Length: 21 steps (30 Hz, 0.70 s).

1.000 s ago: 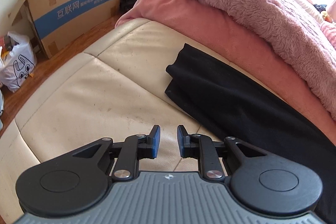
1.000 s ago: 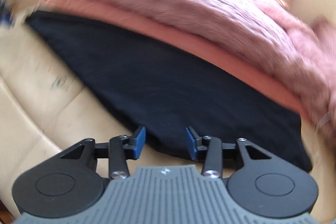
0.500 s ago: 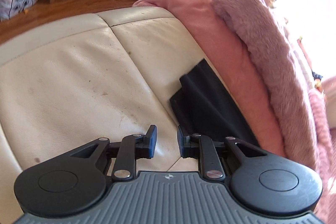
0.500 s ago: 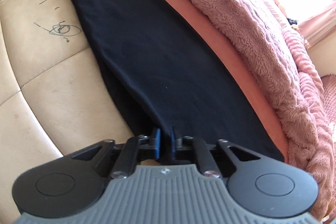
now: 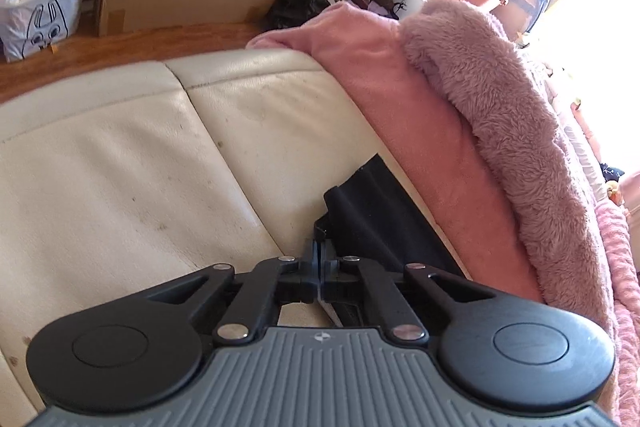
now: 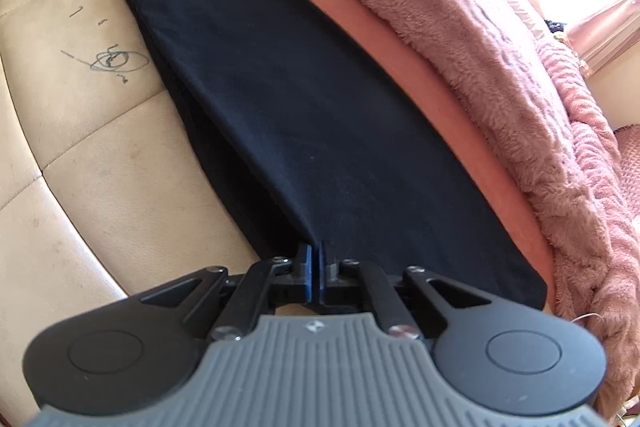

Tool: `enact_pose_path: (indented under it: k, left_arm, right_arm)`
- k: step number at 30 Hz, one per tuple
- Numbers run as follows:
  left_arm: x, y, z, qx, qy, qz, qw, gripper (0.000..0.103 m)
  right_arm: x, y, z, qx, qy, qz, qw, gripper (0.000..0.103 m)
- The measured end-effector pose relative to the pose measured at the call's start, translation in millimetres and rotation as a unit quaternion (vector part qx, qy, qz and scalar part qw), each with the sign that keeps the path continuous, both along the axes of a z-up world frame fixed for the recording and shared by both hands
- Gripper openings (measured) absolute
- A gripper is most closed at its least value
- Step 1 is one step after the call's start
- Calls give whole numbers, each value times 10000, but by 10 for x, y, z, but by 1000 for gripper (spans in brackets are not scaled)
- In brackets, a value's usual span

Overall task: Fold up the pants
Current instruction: 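Open both grippers and lift them off the folded trousers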

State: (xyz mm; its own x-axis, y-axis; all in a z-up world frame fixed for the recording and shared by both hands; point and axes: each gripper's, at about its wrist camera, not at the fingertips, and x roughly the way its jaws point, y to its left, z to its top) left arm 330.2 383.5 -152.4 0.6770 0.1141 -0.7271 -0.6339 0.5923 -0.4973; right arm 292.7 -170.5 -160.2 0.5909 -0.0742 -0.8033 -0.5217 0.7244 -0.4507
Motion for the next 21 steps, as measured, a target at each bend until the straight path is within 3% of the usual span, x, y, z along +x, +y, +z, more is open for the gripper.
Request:
enact_pose_path:
  k: [9,17,20,21]
  left_arm:
    - [-192,70,121,352,215,-62,9991,0]
    - [-558,280,76,-168,363,-71,9992,1]
    - [-653,322,235,124,334,0,9994,2]
    - [-660,330,295,180,280,-51,9994,3]
  right_arm:
    - [-104,-178,-83,-76,414,-124,9990,0]
    - [-86,-174,-74,117,553,-94,9984,0]
    - [-100,-201,-12,273,532,-119,9981,14]
    - [-107,-227,43,434,494,-137,9977,32]
